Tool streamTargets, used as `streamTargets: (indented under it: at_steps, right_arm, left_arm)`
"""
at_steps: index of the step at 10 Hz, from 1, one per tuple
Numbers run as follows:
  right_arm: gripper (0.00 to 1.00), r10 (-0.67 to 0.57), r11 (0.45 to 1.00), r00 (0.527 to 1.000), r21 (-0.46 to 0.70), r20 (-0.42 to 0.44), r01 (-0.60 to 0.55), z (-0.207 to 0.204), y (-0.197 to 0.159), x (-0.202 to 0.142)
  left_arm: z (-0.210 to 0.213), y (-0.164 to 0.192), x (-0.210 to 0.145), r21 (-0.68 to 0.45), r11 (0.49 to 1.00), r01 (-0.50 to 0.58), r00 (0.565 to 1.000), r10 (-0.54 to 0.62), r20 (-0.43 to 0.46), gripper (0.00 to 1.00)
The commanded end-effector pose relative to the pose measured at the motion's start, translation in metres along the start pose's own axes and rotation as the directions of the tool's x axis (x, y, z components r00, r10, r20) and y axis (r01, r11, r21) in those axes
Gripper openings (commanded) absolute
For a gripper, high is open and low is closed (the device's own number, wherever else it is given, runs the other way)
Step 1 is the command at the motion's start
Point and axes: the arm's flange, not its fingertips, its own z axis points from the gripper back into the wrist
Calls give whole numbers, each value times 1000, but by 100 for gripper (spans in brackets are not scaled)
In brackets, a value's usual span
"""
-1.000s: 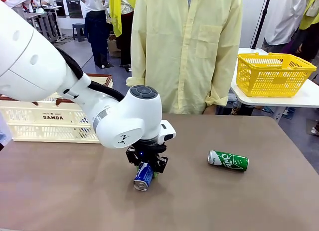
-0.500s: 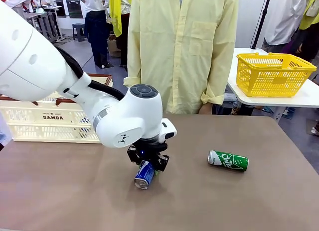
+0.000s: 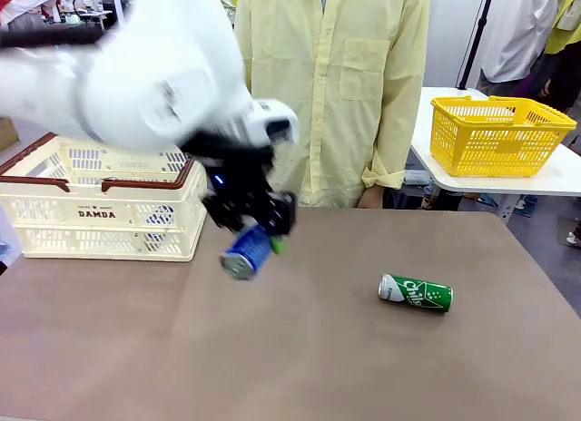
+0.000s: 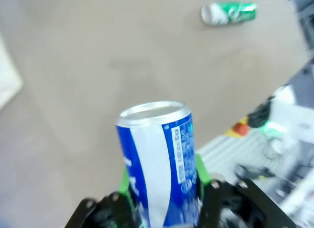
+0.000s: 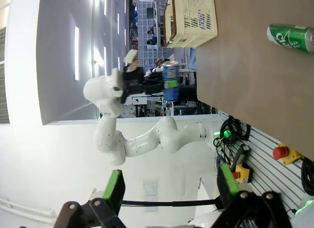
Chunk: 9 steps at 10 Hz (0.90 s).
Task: Place the drinks into the Shopping basket.
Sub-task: Pick up one drink and place it into the Shopping basket.
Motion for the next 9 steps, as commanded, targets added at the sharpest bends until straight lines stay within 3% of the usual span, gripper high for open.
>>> streamTargets:
  at_steps: [1, 2, 3, 7, 8, 9]
  right_arm:
    - [100, -1, 1000, 1000, 9, 3, 1, 0, 4, 0]
    - [100, -1, 1000, 1000, 9, 3, 1, 0, 4, 0]
    - [100, -1, 1000, 1000, 9, 3, 1, 0, 4, 0]
    - [100, -1, 1000, 1000, 9, 3, 1, 0, 4, 0]
    - [100, -1, 1000, 1000, 9, 3, 1, 0, 4, 0]
    - [100, -1, 1000, 1000, 9, 3, 1, 0, 4, 0]
  left_arm:
    - [27, 28, -12, 19, 991, -132, 989, 130, 64, 0]
    - [36, 40, -25, -17, 978, -208, 972, 209, 108, 0]
    - [30, 15, -10, 10, 999, -52, 998, 52, 20, 0]
    - [29, 19, -17, 31, 996, -83, 996, 82, 22, 0]
    - [45, 42, 2, 26, 969, -246, 969, 246, 27, 0]
    - [65, 71, 27, 16, 915, -404, 913, 402, 62, 0]
